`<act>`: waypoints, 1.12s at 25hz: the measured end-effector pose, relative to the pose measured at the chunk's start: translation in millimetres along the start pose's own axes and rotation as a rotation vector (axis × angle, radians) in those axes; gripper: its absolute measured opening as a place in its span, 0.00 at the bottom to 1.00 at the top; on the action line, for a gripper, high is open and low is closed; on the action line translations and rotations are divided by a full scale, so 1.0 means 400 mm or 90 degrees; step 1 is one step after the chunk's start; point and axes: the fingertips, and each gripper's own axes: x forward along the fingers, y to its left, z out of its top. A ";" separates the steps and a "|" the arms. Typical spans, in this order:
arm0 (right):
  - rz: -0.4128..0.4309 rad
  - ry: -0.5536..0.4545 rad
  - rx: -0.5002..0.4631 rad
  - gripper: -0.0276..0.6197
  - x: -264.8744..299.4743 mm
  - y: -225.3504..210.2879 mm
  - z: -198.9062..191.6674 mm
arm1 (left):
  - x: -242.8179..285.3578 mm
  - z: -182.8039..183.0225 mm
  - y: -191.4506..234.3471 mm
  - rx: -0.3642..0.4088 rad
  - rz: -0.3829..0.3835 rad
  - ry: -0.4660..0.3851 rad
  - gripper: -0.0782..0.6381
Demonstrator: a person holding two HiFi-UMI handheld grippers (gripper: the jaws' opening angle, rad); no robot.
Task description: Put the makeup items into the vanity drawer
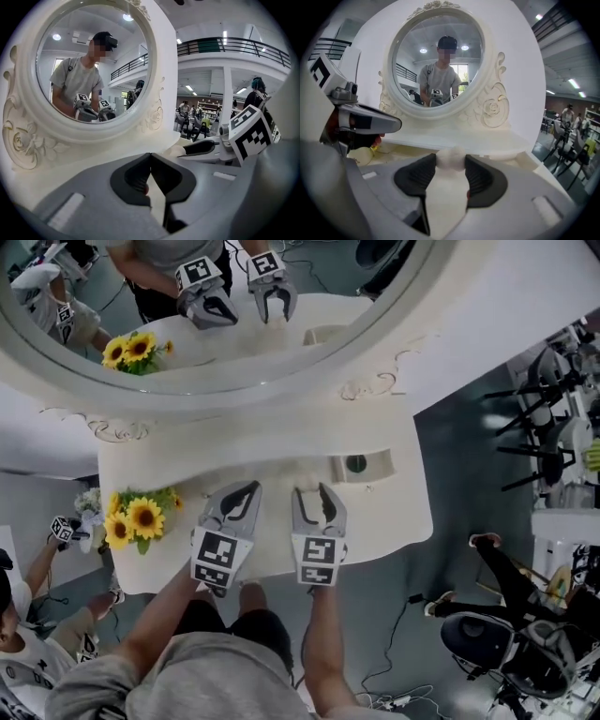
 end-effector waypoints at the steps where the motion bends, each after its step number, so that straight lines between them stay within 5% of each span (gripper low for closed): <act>1: -0.009 -0.004 0.001 0.36 -0.011 -0.012 0.005 | 0.003 0.009 -0.008 0.004 -0.005 -0.003 0.12; 13: -0.115 -0.026 0.017 0.35 -0.094 -0.199 0.037 | 0.081 0.085 -0.117 0.038 -0.074 -0.026 0.12; 28: -0.140 -0.001 0.047 0.36 -0.031 -0.305 -0.023 | 0.181 0.047 -0.151 0.040 -0.095 0.012 0.12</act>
